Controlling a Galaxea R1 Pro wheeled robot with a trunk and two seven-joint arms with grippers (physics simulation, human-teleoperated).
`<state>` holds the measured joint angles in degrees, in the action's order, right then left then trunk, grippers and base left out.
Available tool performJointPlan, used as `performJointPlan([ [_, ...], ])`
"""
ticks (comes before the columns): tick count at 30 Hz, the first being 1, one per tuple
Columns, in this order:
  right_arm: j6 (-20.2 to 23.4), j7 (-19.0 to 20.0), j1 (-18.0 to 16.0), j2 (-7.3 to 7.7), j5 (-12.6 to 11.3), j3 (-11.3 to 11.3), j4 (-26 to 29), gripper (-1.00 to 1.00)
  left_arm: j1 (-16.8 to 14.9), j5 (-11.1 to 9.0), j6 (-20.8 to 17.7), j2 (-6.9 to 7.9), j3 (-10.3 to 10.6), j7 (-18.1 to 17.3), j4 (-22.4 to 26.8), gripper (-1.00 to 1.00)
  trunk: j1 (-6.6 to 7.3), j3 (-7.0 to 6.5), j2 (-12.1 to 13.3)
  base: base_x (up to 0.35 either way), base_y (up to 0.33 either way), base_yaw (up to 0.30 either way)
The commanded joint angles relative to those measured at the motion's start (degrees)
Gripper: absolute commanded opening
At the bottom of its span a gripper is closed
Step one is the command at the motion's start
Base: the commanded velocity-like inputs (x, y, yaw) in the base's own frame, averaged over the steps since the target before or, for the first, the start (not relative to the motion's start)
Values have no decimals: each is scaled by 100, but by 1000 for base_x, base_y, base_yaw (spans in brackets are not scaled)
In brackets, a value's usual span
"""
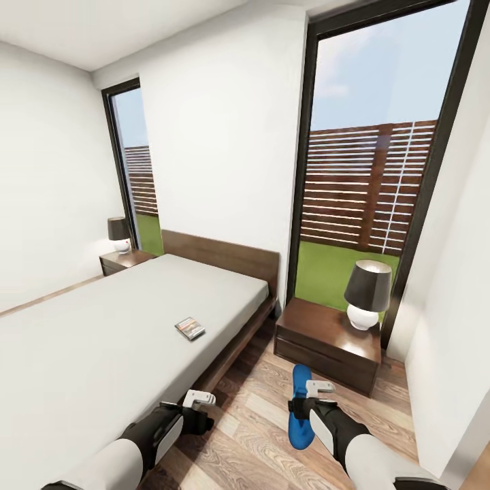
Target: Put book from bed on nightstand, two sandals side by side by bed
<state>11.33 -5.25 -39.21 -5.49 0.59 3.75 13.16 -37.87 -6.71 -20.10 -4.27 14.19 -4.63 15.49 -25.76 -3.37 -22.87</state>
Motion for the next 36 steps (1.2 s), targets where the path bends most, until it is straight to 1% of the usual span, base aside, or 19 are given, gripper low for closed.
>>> performJointPlan([
  [1,30,-11,1,-5,-1,38,11,-100,-1,-59,-30,5,40,6,8,100,-2,3,-4,0,0,0],
  [31,33,-19,-2,22,3,47,115,-100,-1,-46,-28,-1,40,15,-26,100,-2,3,-4,0,0,0],
  [34,50,-19,-5,23,3,45,148,-100,4,-58,49,2,40,19,-134,100,-2,3,-4,0,0,0],
  [36,68,-24,-2,22,6,39,194,-100,38,-59,307,3,40,33,-319,100,-2,3,-4,0,0,0],
])
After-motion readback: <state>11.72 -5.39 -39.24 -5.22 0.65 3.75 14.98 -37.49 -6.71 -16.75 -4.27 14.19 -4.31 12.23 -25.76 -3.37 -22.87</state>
